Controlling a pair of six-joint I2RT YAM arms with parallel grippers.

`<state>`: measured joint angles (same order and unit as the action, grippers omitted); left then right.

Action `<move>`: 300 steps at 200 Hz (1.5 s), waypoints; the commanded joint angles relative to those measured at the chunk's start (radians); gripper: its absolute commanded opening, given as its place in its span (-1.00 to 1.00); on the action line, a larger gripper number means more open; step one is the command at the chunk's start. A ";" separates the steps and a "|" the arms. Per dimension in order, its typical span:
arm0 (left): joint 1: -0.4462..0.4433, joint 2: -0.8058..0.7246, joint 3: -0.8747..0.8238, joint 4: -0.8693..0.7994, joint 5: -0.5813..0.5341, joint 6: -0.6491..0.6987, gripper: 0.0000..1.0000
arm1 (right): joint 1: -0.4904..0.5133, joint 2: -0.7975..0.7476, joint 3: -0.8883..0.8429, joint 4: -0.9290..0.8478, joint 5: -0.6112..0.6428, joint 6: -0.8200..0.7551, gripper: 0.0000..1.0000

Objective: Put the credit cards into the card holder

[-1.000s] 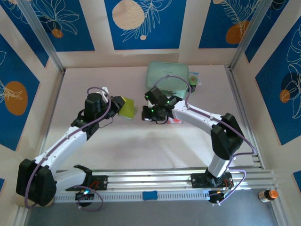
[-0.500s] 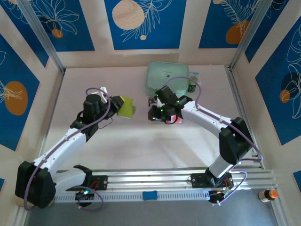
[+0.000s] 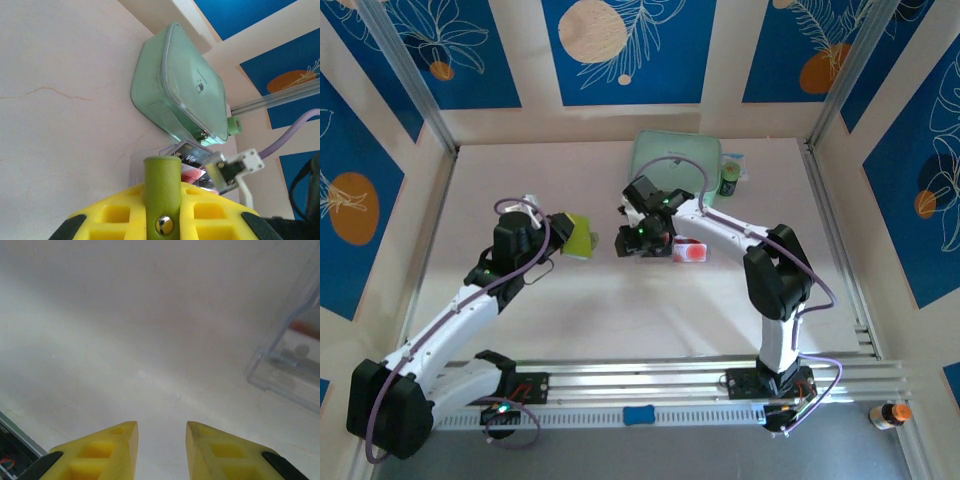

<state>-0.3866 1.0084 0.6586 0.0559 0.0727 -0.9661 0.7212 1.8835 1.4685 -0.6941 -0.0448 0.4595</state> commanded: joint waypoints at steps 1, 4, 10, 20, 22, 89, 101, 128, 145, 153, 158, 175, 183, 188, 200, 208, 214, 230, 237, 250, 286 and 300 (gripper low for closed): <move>0.006 -0.029 -0.007 -0.015 -0.014 0.019 -1.00 | 0.017 0.001 -0.055 -0.004 0.014 -0.016 -0.39; 0.006 -0.030 -0.007 -0.017 -0.013 0.020 -1.00 | 0.019 0.003 -0.061 0.000 0.017 -0.014 -0.39; 0.006 -0.032 -0.005 -0.023 -0.011 0.022 -1.00 | 0.023 0.009 -0.072 0.005 0.026 -0.012 -0.39; 0.006 -0.035 -0.002 -0.031 -0.007 0.026 -1.00 | 0.033 0.017 -0.085 0.009 0.046 -0.009 -0.40; 0.006 -0.036 0.000 -0.032 -0.007 0.026 -1.00 | 0.034 0.019 -0.087 0.010 0.050 -0.009 -0.40; 0.006 -0.046 0.004 -0.054 0.012 0.030 -1.00 | 0.035 0.083 -0.090 0.066 0.192 0.032 -0.42; 0.006 -0.048 0.003 -0.054 0.016 0.029 -1.00 | 0.027 0.093 -0.085 0.080 0.215 0.045 -0.43; 0.006 -0.047 0.004 -0.057 0.022 0.028 -1.00 | 0.000 0.116 -0.063 0.116 0.236 0.075 -0.44; 0.006 -0.047 0.006 -0.060 0.027 0.029 -1.00 | -0.016 0.130 -0.048 0.137 0.253 0.097 -0.44; 0.006 -0.046 0.007 -0.063 0.028 0.030 -1.00 | -0.024 0.138 -0.038 0.147 0.259 0.110 -0.44; 0.006 -0.045 0.008 -0.064 0.030 0.030 -1.00 | -0.029 0.142 -0.032 0.152 0.262 0.119 -0.43; 0.006 -0.044 0.013 -0.070 0.035 0.035 -1.00 | -0.049 0.154 -0.019 0.170 0.273 0.150 -0.43; 0.006 -0.042 0.015 -0.070 0.038 0.037 -1.00 | -0.059 0.156 -0.015 0.177 0.281 0.165 -0.43; 0.006 -0.042 0.015 -0.070 0.039 0.037 -1.00 | -0.065 0.158 -0.013 0.181 0.286 0.174 -0.44; 0.006 -0.040 0.015 -0.070 0.044 0.036 -1.00 | -0.082 0.163 -0.007 0.195 0.288 0.194 -0.44; 0.006 -0.039 0.015 -0.070 0.047 0.036 -1.00 | -0.091 0.166 -0.003 0.202 0.293 0.208 -0.44; 0.006 -0.038 0.014 -0.070 0.048 0.037 -1.00 | -0.100 0.169 -0.001 0.207 0.296 0.217 -0.44; 0.006 -0.037 0.012 -0.067 0.053 0.035 -1.00 | -0.118 0.177 0.006 0.221 0.297 0.241 -0.43; 0.006 -0.037 0.010 -0.065 0.056 0.035 -1.00 | -0.125 0.182 0.009 0.226 0.292 0.246 -0.44; 0.006 -0.036 0.009 -0.062 0.061 0.036 -1.00 | -0.134 0.187 0.019 0.227 0.269 0.244 -0.44; 0.006 -0.022 0.005 -0.035 0.082 0.028 -1.00 | -0.123 0.122 -0.009 0.218 0.193 0.214 -0.43; 0.006 -0.012 0.005 -0.020 0.097 0.020 -1.00 | -0.113 0.065 -0.047 0.217 0.164 0.209 -0.44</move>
<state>-0.3866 0.9852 0.6582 -0.0139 0.1291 -0.9516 0.5941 2.0434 1.4612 -0.4732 0.1936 0.6704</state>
